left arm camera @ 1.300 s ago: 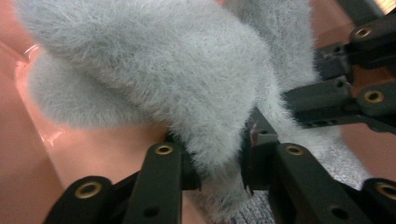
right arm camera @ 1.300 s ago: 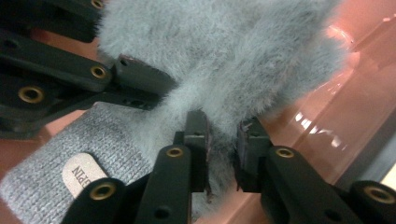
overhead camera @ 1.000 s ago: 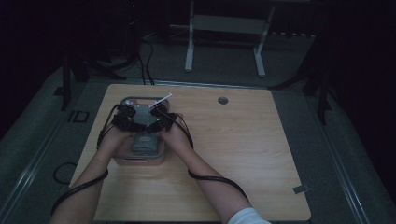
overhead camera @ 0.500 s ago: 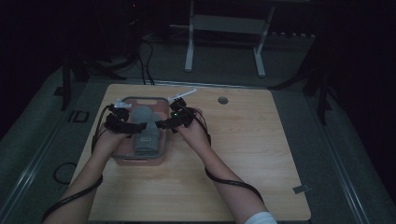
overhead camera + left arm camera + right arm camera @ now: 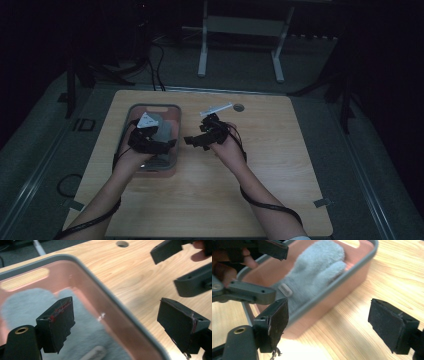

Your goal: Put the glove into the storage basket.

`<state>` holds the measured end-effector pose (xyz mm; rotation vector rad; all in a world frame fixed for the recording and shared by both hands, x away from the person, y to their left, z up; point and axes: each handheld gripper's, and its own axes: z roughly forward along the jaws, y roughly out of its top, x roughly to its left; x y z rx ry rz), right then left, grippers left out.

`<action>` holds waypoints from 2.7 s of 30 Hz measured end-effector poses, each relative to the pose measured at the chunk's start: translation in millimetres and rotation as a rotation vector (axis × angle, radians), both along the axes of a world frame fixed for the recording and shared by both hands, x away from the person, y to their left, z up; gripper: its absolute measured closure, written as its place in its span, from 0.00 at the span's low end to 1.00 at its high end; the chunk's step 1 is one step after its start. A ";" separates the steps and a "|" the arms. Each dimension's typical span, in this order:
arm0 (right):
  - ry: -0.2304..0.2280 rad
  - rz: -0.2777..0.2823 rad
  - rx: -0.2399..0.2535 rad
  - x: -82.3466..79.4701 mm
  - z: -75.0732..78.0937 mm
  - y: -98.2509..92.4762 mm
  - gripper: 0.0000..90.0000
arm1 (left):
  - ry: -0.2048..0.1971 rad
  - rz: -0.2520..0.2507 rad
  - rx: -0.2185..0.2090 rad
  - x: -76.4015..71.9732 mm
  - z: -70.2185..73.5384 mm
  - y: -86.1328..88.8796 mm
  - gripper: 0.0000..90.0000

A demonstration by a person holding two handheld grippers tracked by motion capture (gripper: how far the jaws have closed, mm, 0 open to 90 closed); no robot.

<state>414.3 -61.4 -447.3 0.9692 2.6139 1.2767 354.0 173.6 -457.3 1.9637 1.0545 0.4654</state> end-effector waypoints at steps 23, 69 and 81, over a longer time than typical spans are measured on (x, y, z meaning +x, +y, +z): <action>-0.065 0.009 -0.028 -39.1 -20.7 -81.1 0.18 | -0.063 -0.108 -0.012 -32.6 -12.8 -63.7 0.16; -0.104 -0.118 -0.060 -93.1 -104.3 -220.3 0.16 | -0.048 -0.335 0.029 -68.4 -97.4 -140.0 0.16; -0.132 -0.152 -0.050 -93.6 -108.5 -241.4 0.16 | -0.077 -0.351 0.018 -70.1 -99.0 -140.0 0.16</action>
